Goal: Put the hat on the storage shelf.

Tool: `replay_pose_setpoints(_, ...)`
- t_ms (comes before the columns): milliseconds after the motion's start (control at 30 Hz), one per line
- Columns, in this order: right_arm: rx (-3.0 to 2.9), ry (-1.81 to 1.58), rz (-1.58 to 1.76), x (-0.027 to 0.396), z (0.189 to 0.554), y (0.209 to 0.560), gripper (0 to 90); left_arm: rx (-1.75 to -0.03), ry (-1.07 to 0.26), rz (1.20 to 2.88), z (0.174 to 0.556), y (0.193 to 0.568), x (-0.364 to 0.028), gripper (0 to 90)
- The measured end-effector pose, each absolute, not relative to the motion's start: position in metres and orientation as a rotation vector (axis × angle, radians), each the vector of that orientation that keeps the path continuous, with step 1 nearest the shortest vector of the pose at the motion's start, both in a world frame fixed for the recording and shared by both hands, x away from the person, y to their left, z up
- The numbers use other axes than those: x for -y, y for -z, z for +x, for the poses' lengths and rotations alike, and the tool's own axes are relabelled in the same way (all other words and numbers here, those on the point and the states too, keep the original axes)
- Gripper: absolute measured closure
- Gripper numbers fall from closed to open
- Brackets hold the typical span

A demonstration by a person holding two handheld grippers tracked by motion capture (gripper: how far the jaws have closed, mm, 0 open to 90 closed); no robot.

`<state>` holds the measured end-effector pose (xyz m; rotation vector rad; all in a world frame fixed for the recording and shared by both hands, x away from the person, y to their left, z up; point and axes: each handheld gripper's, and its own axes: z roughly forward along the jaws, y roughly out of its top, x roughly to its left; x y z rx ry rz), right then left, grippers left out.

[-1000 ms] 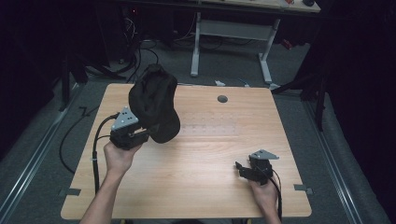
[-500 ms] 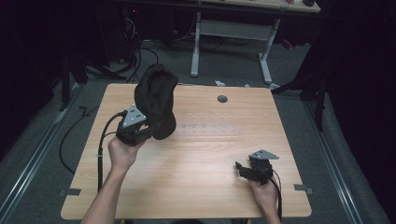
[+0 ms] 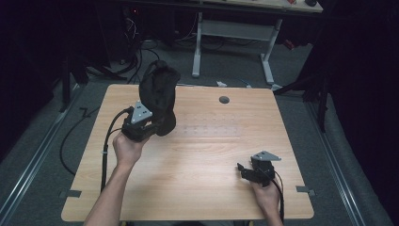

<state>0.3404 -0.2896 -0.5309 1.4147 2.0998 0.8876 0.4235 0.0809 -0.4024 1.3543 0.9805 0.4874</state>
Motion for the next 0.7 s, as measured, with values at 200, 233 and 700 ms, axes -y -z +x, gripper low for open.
replay_pose_setpoints(200, -2.1, -0.888, 1.414, 0.29, 0.34, 0.531, 33.8, -0.975, -0.501, 1.373, 0.427, 0.406, -0.074, 72.1)
replay_pose_setpoints(233, -2.1, -0.888, 1.414, 0.29, 0.34, 0.531, 33.8, -0.975, -0.507, 1.379, 0.428, 0.407, -0.073, 72.1)
replay_pose_setpoints(700, -2.101, -0.885, 1.409, 0.29, 0.34, 0.531, 33.7, -0.99, -0.495, 1.428, 0.435, 0.425, -0.062, 71.1)
